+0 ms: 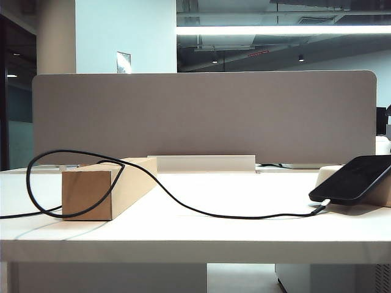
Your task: Pick up the charging cable and the phone, plug the charging cable into the charging port on the phone, and finally place them back on the table.
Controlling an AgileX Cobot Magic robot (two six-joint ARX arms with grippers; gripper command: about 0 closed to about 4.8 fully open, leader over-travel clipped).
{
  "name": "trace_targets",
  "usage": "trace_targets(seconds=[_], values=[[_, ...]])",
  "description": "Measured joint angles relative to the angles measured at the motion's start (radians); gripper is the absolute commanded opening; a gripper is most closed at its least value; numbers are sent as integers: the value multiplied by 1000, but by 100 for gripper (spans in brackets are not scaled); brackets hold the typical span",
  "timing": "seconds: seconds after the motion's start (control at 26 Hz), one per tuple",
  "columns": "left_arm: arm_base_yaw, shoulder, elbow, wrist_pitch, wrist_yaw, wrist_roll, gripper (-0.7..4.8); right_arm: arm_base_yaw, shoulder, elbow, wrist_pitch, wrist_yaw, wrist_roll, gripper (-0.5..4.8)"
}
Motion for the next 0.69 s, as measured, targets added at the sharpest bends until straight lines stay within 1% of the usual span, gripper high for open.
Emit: trace_targets(seconds=[0.04,0.15,0.35,0.54,0.69], values=[[50,-53,0,0,-3,0,-5,0,0,0,0,0,0,-1],[148,-147,0,-3,-5,0,-5,0,0,0,0,0,0,-1],[237,-272,0,-41,-5,0,-5,0,0,0,0,0,0,-1],[245,-286,0,-87,-5,0,-5,0,-1,0,0,0,0,-1],[245,-287,0,-86,-5,0,-5,0,-6,0,-1,0,0,-1]])
